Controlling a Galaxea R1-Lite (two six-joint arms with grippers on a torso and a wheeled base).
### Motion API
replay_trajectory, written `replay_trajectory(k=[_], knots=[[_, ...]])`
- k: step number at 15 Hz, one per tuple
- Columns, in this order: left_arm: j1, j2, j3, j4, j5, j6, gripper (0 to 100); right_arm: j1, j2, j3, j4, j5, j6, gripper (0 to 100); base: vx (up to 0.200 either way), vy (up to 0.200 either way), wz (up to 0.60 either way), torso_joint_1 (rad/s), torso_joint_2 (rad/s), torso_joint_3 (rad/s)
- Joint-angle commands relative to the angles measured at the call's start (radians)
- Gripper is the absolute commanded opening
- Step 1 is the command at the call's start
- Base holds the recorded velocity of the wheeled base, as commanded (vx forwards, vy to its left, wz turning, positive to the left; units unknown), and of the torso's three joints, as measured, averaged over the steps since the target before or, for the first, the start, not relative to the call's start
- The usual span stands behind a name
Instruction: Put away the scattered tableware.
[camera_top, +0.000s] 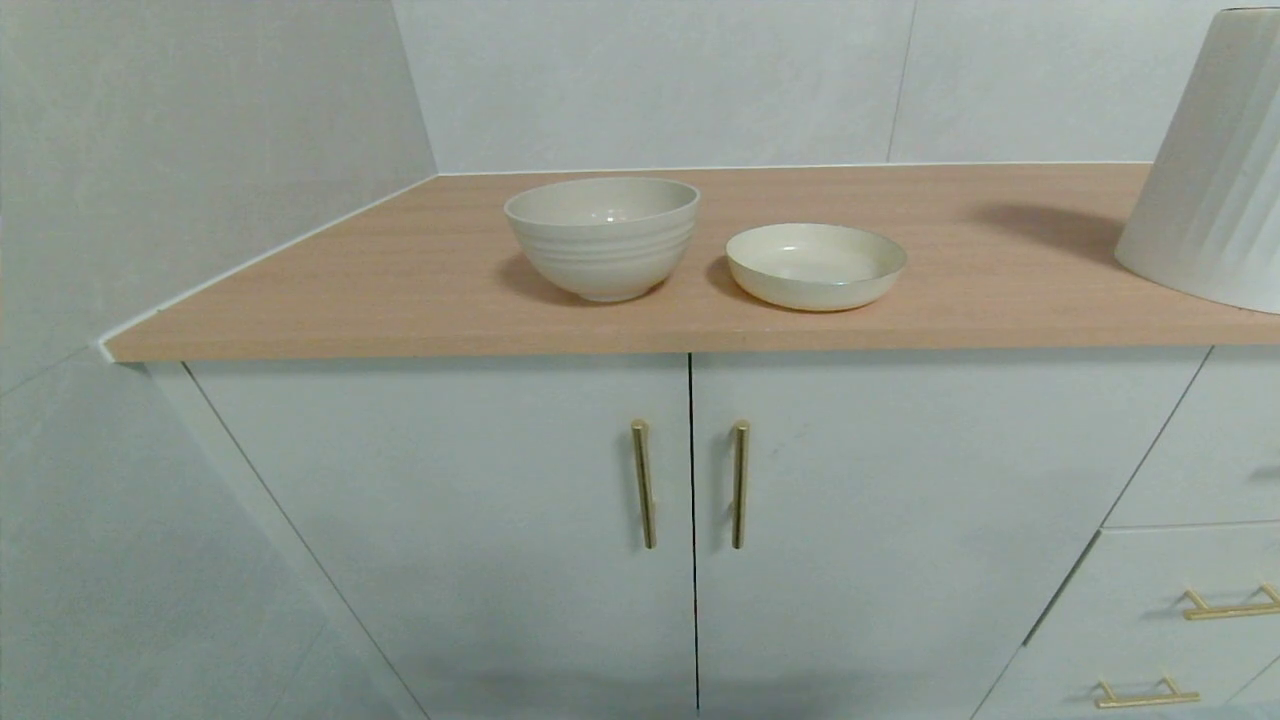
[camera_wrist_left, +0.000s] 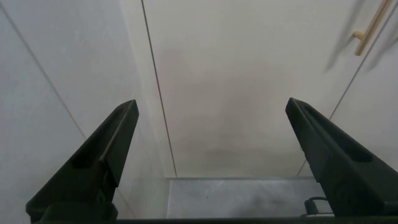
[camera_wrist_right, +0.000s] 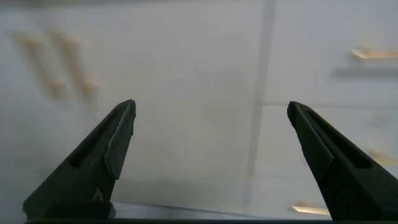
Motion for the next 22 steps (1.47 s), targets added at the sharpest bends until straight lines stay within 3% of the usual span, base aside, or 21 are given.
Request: replay_trajectory(k=[1, 4, 7, 9, 13, 16, 20, 22], knots=[[0.001, 0.0, 0.0, 0.0, 0.0, -0.001, 100, 0.043, 0.216, -0.091, 0.028, 0.145, 0.001, 100, 0.0, 0.0, 0.0, 0.0, 0.0, 0.0], [0.001, 0.0, 0.0, 0.0, 0.0, -0.001, 100, 0.07, 0.491, -0.129, 0.019, 0.275, -0.057, 100, 0.0, 0.0, 0.0, 0.0, 0.0, 0.0], [0.001, 0.0, 0.0, 0.0, 0.0, 0.001, 100, 0.216, 0.768, -0.246, 0.0, 0.258, -0.056, 100, 0.0, 0.0, 0.0, 0.0, 0.0, 0.0], [-0.001, 0.0, 0.0, 0.0, 0.0, 0.001, 100, 0.346, 0.926, -0.289, -0.081, 0.257, -0.054, 100, 0.0, 0.0, 0.0, 0.0, 0.0, 0.0], [0.001, 0.0, 0.0, 0.0, 0.0, 0.002, 100, 0.488, 1.252, -0.364, -0.305, 0.257, -0.053, 100, 0.0, 0.0, 0.0, 0.0, 0.0, 0.0], [0.001, 0.0, 0.0, 0.0, 0.0, 0.002, 100, 0.546, 1.472, -0.464, -0.423, 0.255, -0.046, 100, 0.0, 0.0, 0.0, 0.0, 0.0, 0.0], [-0.001, 0.0, 0.0, 0.0, 0.0, 0.002, 100, 0.638, 1.607, -0.617, -0.428, 0.254, 0.03, 100, 0.0, 0.0, 0.0, 0.0, 0.0, 0.0], [0.001, 0.0, 0.0, 0.0, 0.0, 0.004, 100, 0.644, 1.647, -0.631, -0.435, 0.255, 0.049, 100, 0.0, 0.0, 0.0, 0.0, 0.0, 0.0]])
